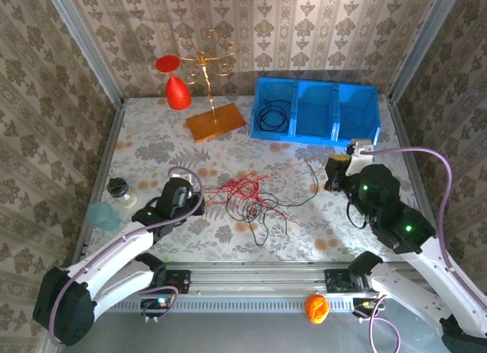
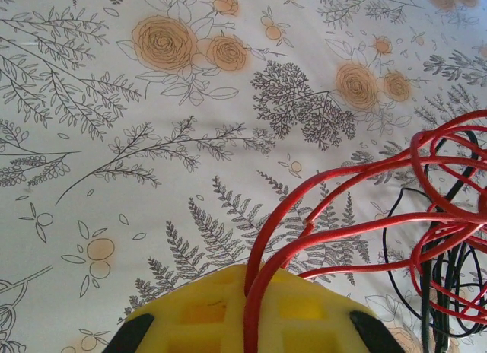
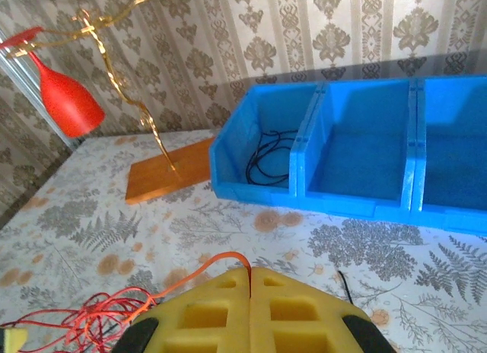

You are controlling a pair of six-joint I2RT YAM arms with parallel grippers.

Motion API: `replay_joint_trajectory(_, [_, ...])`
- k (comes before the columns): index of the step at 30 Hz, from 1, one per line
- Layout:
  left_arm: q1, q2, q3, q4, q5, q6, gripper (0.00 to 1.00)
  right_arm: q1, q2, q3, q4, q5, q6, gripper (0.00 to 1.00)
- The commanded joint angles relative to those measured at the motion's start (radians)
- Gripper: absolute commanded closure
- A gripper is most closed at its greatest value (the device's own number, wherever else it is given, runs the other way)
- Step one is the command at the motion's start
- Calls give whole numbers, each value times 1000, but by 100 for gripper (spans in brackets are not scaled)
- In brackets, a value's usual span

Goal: Untangle the cables

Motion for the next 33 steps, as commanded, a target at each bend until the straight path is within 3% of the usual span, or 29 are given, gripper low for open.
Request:
replay_joint_trajectory(1, [8,2,-6,2,20,-15,100,-7,49,-76,-14,-33,24,100])
replay_joint_trajectory(6, [9,35,-4,22,58,11,100,-8,63,-173,36,-52,84,100])
replay_joint_trajectory(7, [9,58,2,31,89,22,92,-8,77,-181,48,-80,93,100])
replay_joint_trajectory(10, [3,113,24,52,164,48,44,-7,131,-187,66,-141,106,100])
replay_joint_trajectory(11, [-6,117,34,49,163,56,33,-3,148,-187,69,-154,105,100])
replay_joint_trajectory(14, [-36,89,72,9,128,77,14,10,173,-196,90,-182,109,100])
replay_joint_trajectory(16, [-47,75,111,-30,107,94,11,19,180,-204,108,-202,116,100])
replay_joint_trajectory(18, [-55,85,168,-58,115,125,14,22,185,-208,120,-213,124,100])
replay_joint_trajectory(26, [-89,354,446,-76,146,283,46,35,184,-177,124,-211,118,100])
replay_joint_trajectory(33, [-89,583,555,-39,178,377,52,35,168,-144,111,-213,100,100])
